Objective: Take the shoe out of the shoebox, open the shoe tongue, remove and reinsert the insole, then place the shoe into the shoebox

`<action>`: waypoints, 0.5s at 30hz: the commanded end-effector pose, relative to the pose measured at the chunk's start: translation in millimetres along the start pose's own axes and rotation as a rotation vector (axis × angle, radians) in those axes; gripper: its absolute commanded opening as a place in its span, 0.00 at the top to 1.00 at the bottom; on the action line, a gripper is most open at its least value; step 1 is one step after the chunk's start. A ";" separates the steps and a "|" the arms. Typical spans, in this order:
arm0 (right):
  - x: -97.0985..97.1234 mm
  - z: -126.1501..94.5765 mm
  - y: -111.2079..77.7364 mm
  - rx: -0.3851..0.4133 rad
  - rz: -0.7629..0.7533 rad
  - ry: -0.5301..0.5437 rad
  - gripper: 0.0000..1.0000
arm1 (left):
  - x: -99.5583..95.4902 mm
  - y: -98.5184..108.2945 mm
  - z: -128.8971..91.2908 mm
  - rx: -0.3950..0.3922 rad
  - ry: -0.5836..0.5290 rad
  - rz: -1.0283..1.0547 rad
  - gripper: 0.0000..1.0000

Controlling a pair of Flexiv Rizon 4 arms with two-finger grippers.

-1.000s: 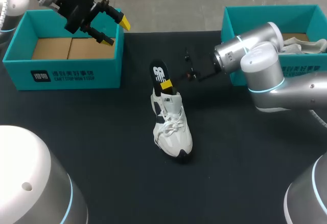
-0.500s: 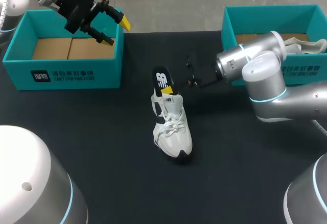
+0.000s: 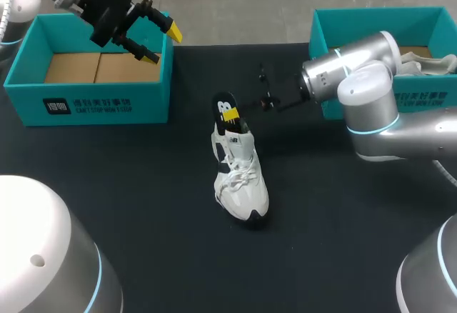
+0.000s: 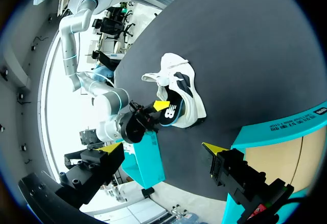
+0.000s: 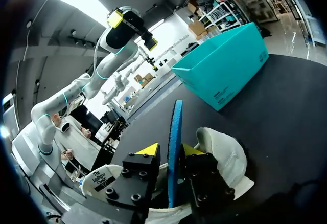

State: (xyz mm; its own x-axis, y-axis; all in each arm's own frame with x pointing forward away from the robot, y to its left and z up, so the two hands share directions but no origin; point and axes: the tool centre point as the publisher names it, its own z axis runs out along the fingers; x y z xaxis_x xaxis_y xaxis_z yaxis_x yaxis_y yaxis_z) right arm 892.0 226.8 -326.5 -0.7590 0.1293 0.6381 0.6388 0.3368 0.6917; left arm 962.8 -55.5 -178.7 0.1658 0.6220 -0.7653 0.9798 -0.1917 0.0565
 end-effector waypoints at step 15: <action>5.2 1.8 -31.9 0.026 0.101 -0.007 1.00 | 0.1 -0.4 0.0 -0.001 0.003 0.001 0.00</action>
State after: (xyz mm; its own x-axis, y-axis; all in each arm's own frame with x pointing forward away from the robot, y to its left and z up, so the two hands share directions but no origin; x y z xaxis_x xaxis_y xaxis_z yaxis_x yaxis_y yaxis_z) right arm 875.7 219.9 -345.2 -0.6942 0.1595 0.7019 0.7037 0.3556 0.6151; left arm 962.8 -55.4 -178.7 0.1658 0.6220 -0.7653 0.9798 -0.1917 0.0565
